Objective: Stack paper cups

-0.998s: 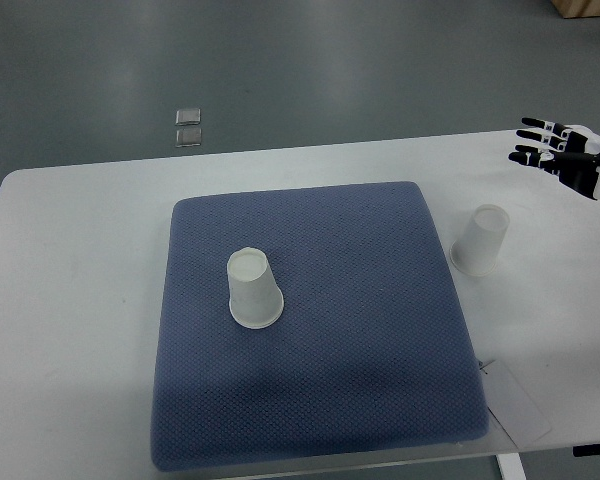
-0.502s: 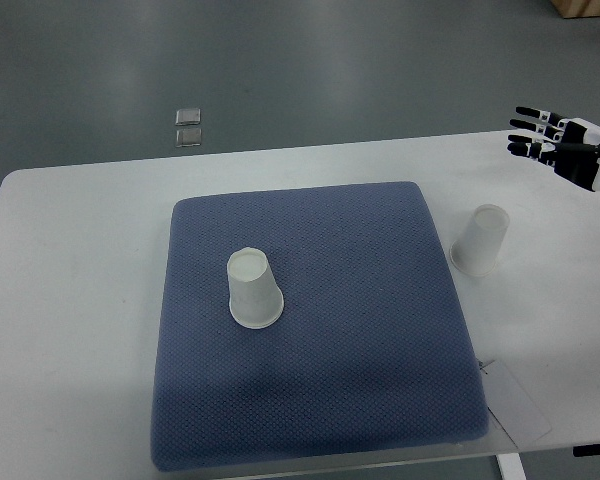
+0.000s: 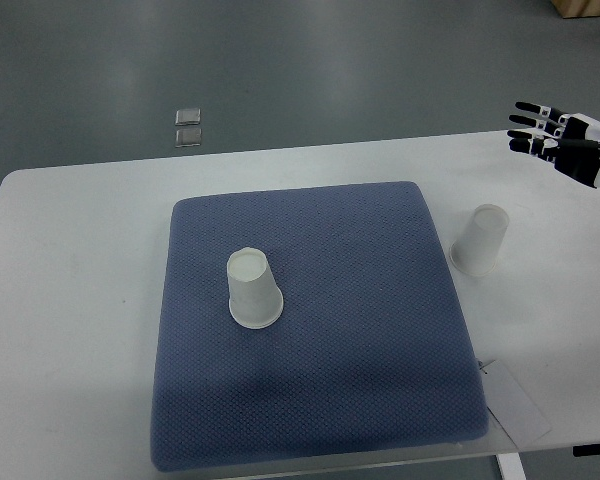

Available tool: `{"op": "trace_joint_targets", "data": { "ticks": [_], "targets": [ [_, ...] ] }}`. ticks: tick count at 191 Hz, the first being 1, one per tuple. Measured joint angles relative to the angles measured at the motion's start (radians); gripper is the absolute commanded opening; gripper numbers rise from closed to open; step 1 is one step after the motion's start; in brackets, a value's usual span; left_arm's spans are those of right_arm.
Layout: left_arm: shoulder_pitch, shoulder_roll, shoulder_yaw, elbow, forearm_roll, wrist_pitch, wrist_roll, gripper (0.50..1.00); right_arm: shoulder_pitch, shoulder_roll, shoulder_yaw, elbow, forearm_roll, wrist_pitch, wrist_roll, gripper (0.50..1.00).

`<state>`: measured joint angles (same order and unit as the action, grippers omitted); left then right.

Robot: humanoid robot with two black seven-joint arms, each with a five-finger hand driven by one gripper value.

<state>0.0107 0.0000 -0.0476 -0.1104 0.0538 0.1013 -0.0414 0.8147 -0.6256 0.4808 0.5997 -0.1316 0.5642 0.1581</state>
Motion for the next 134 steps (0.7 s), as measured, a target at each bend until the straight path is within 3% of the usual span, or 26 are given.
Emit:
{"op": "trace_joint_targets", "data": {
  "ticks": [86, 134],
  "targets": [
    [0.000, 0.000, 0.000, 0.000, 0.000, 0.000, 0.000, 1.000, 0.015, -0.004, 0.014, 0.009, -0.029, 0.033, 0.002, 0.938],
    [0.000, 0.000, 0.000, 0.000, 0.000, 0.000, 0.000, 1.000, 0.034, -0.034, 0.014, 0.079, -0.274, 0.017, 0.052, 0.936]
  ]
}}
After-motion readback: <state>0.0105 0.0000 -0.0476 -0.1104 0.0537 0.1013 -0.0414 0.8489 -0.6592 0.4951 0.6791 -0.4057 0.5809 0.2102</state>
